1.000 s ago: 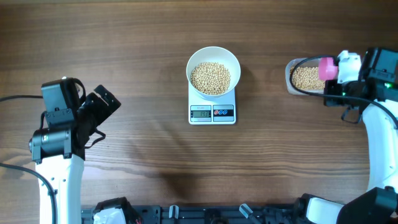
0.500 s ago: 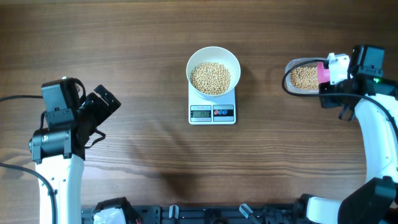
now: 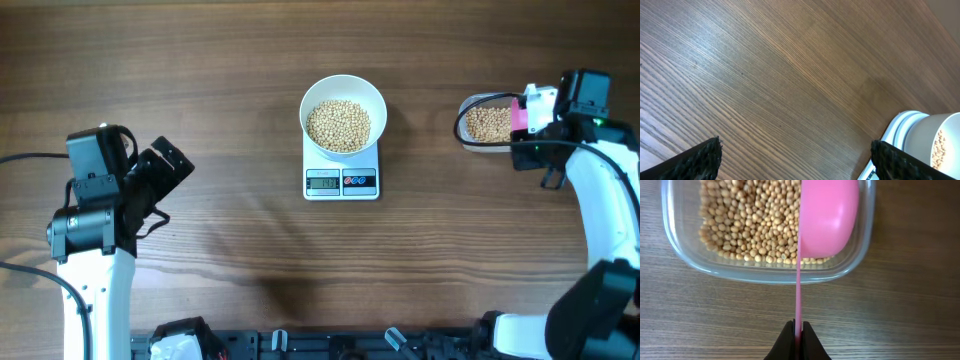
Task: Scoop item into bowl and weigh 150g on scale
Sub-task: 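Lower the scoop into the soybeans with the right gripper, then swing the left gripper toward the scale to face its display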
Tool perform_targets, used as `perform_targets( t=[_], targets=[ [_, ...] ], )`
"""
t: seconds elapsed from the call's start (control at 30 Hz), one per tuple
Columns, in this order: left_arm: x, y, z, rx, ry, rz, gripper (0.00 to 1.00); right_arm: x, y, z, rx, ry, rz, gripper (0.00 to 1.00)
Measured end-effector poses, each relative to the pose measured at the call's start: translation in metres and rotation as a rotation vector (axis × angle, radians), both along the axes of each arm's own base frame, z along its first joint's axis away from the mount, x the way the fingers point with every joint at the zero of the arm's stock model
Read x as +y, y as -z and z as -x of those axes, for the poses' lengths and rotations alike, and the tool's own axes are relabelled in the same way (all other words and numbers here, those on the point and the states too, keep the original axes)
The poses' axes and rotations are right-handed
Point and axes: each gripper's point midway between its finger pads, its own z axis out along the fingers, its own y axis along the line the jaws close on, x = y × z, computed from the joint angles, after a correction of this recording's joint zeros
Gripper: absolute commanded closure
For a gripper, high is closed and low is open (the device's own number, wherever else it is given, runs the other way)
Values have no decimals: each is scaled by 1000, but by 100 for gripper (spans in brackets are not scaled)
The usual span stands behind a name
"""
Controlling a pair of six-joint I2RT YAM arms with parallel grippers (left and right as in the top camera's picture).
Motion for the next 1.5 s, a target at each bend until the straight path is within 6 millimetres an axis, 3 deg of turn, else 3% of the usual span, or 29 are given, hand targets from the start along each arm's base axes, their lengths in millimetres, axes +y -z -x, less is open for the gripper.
perform_targets(
  t=[1.03,1.2,1.33,1.5],
  targets=[
    [-2,-4,-6,-30,9,8,0,-1,1,-5,-22,59,-18,96],
    [-31,-11,-14,-81,124,138,0,-1,1,-5,-22,60,-18,96],
    [-82,-19,-13,-120,401,286,0,-1,1,-5,-21,66,-20,96],
    [-142,-3,8,-24,689,416,0,-1,2,-4,-18,66,-21,96]
  ],
)
